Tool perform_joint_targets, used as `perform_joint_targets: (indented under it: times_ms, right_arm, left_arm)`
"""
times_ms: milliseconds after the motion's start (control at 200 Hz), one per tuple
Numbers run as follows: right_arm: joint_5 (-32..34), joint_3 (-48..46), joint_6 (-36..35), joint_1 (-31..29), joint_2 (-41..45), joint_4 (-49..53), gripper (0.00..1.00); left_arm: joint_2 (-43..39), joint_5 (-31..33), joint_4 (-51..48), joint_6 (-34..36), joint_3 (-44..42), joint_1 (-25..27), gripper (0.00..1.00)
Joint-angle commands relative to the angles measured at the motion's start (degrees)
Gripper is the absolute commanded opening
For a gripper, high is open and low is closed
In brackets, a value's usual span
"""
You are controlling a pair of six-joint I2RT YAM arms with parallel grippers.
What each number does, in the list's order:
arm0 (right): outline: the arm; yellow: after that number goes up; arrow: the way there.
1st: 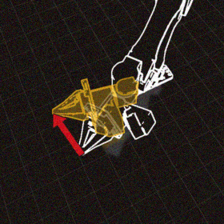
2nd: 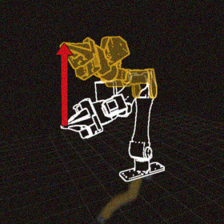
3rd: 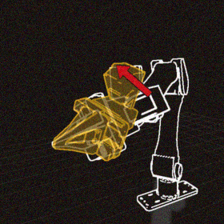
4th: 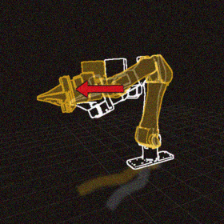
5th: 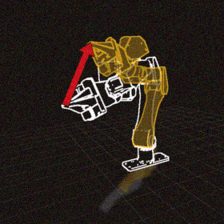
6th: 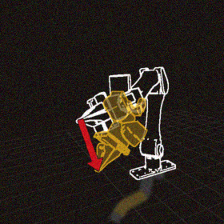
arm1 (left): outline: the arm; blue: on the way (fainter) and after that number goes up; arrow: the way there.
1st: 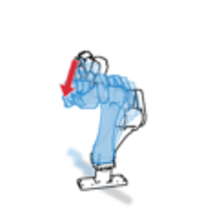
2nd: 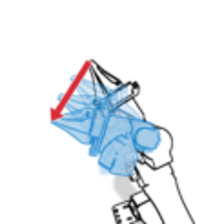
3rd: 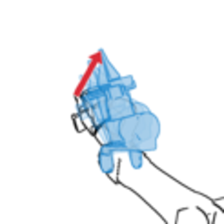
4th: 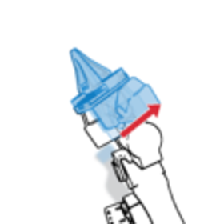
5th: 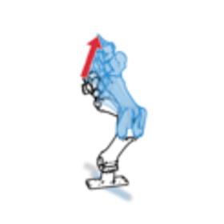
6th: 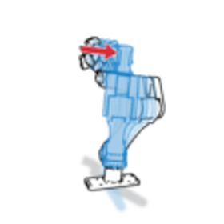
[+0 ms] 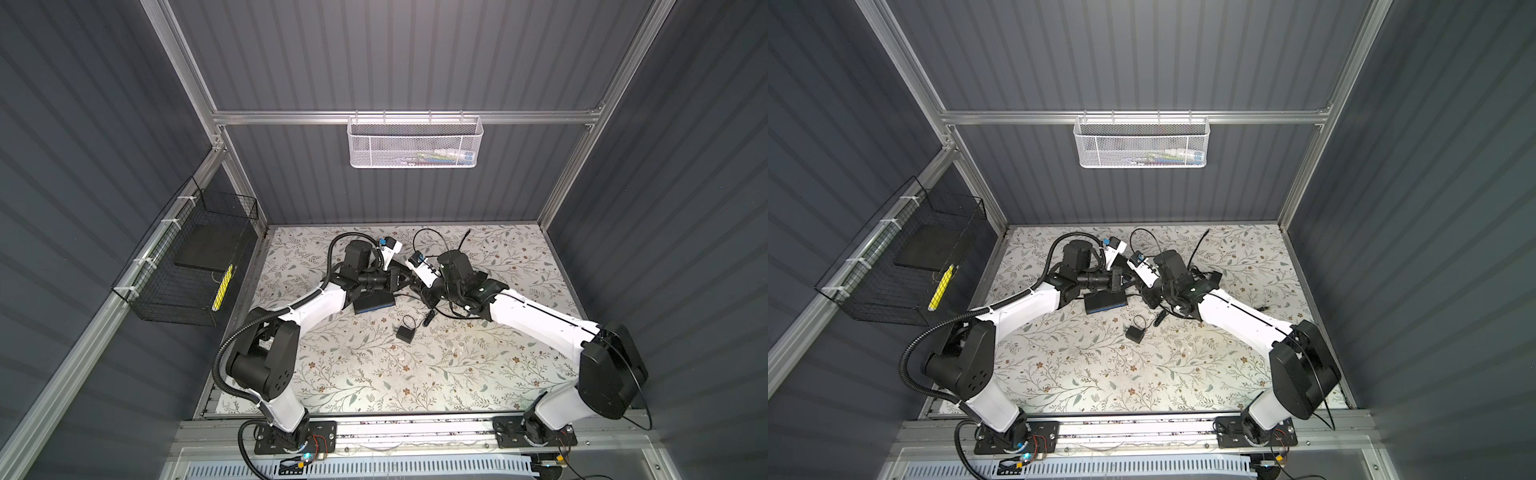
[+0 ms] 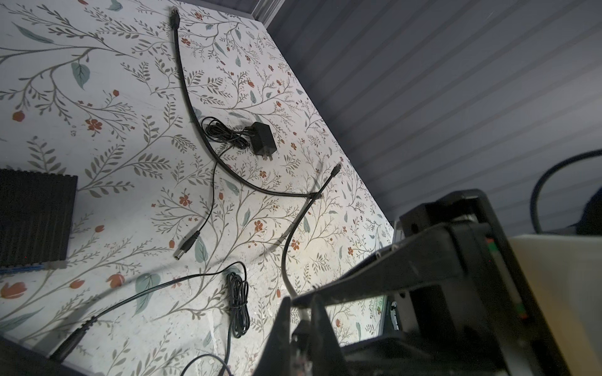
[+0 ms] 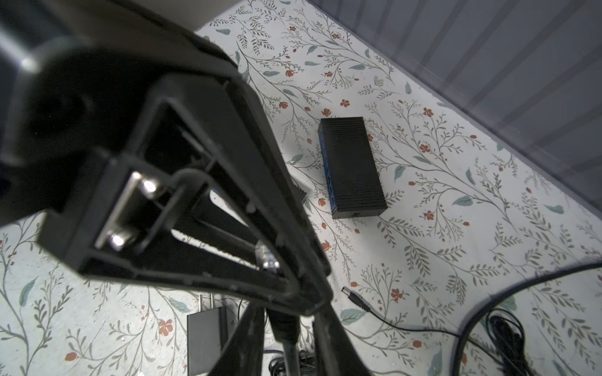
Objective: Insert the plug into the switch port
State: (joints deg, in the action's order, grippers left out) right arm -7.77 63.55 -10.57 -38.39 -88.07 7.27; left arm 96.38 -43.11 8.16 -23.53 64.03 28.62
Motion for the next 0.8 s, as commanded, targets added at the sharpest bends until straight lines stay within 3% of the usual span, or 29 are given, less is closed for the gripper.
perform_joint_targets:
  times_ms: [0,445,575,660,790]
  right_arm:
    - [-0.49,1.59,0.01,-0.13,-0.98,-0.73,0.29]
    - [0.21,1.44,0.02,-0.17,0.06,-0.22,0.09]
    - [0.41,1.31,-0.09,-0.14,0.37,0.17,0.05]
    - [0.53,1.24,-0.08,-0.14,0.18,0.38,0.03]
    - [0.91,1.18,0.13,-0.15,-0.59,1.03,0.01]
  left_arm:
    - [-2.29,-1.01,-0.87,1.12,0.72,0.21,0.12]
    - [-2.29,-0.45,-1.13,1.16,0.53,0.12,0.13]
    - [-2.77,-0.22,-0.35,0.44,-0.02,-0.47,0.22]
    - [-3.42,-0.2,0.11,-0.06,-0.34,-1.02,0.37]
    - [-4.8,-0.28,0.83,-1.73,-1.35,-3.82,0.46]
